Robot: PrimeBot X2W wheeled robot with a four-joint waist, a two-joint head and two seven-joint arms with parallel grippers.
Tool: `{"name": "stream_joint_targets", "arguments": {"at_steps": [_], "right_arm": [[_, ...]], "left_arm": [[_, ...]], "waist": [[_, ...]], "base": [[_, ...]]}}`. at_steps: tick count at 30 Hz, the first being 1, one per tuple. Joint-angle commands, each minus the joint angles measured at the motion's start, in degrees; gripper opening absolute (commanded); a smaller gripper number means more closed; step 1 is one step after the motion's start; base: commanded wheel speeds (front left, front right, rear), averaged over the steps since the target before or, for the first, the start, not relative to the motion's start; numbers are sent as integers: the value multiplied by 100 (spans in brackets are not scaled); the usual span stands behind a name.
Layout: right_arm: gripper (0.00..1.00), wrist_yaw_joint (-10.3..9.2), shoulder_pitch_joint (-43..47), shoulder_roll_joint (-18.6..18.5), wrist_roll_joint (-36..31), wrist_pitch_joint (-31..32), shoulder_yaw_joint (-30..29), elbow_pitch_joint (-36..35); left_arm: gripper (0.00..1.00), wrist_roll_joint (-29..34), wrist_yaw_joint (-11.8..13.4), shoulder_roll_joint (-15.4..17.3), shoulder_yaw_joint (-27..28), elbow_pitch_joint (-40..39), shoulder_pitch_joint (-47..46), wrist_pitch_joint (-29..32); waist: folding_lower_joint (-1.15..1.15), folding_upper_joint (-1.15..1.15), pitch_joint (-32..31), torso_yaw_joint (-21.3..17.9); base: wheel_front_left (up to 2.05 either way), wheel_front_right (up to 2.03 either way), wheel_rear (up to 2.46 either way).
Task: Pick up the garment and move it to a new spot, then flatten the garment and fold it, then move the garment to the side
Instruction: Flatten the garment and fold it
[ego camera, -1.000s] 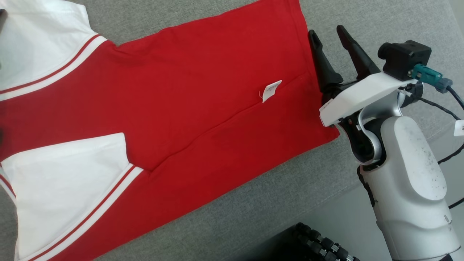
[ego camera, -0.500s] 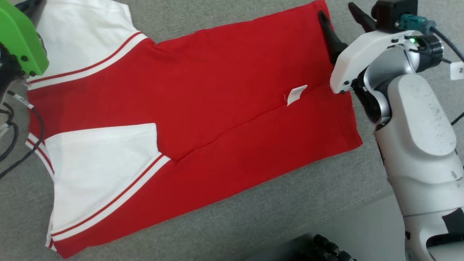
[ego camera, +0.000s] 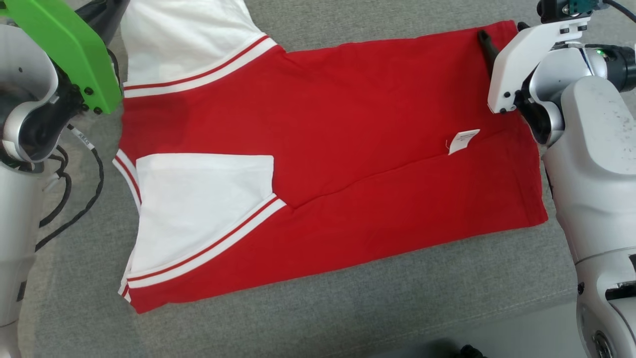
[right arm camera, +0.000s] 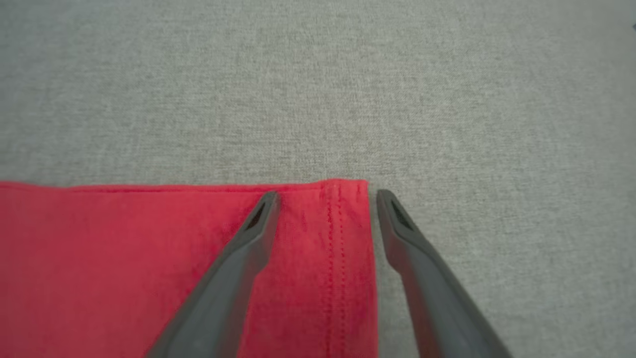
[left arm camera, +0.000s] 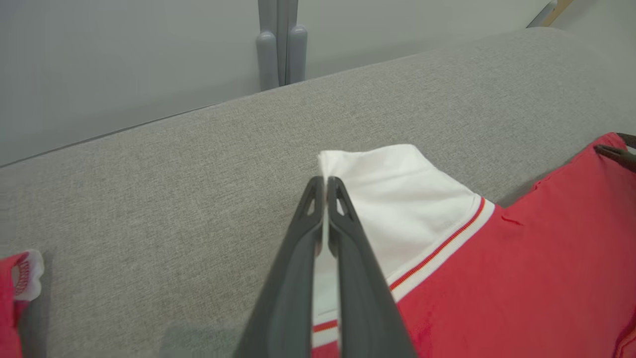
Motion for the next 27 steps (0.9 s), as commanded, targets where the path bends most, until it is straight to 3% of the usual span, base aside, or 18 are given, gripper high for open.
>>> {"name": "stream_joint_targets", "arguments": {"at_steps": [1, 2, 4, 5, 7, 16, 27], "right_arm": [[70, -4, -99, -8, 48, 57, -5, 120], [47, -4, -136, -5, 88, 101, -14, 222], [38, -5, -196, -13, 129, 116, -14, 355], [15, -7, -232, -25, 143, 75, -24, 416], [0, -7, -300, -38, 137, -63, -58, 493], [0, -7, -318, -6, 131, -997, -35, 715], [0, -6, 896, -233, 810, -2025, 457, 151]], "left_arm": [[0, -31, -25, -9, -19, -34, 80, -44], [0, -41, -30, -16, -30, -50, 84, -54], [0, -58, -38, -20, -48, -66, 99, -69], [0, -61, -33, -19, -55, -80, 105, -89], [0, -92, -38, -16, -61, -98, 111, -113], [0, -176, -45, 41, 55, -178, 371, -513], [0, -551, 52, 153, 297, -1127, 2204, -1193]], "waist": [[0, 0, -27, 92], [0, 0, -25, 102], [0, 0, -24, 112], [0, 0, -26, 114], [0, 0, -34, 112], [0, 0, -344, 65], [0, 0, -1190, 209]], "base": [[0, 0, 0], [0, 0, 0], [0, 0, 0], [0, 0, 0], [0, 0, 0], [0, 0, 0], [0, 0, 0]]}}
